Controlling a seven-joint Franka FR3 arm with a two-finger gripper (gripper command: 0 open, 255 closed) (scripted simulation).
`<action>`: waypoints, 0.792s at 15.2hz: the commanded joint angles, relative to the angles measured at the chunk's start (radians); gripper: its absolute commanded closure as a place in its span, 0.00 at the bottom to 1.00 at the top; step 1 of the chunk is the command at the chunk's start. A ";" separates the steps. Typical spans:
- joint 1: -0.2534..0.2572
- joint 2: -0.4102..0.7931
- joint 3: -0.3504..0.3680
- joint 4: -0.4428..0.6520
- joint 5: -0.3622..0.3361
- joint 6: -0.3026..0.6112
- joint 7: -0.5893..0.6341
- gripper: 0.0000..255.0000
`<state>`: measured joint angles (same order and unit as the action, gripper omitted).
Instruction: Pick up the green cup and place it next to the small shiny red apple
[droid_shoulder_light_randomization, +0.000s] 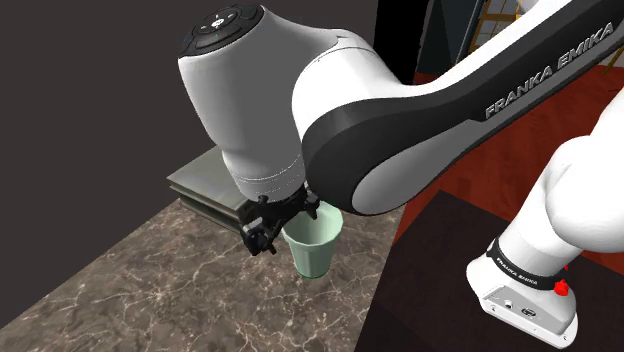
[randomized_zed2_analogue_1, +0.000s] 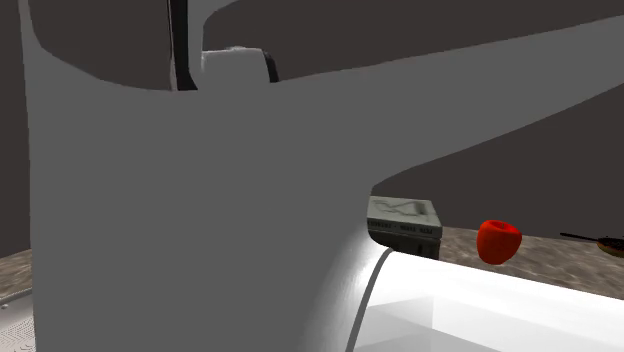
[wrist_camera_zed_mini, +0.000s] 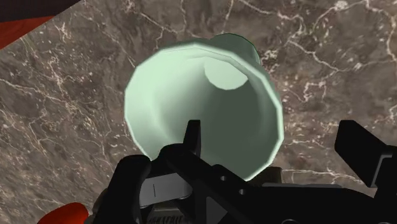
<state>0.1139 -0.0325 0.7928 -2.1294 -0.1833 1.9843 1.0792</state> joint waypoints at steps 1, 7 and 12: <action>0.003 0.036 0.006 0.006 -0.028 0.012 0.027 0.00; -0.001 0.076 0.000 -0.051 -0.071 0.093 0.057 0.00; -0.001 0.076 -0.001 -0.051 -0.071 0.093 0.057 0.00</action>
<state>0.1133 0.0427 0.7922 -2.1800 -0.2540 2.0770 1.1355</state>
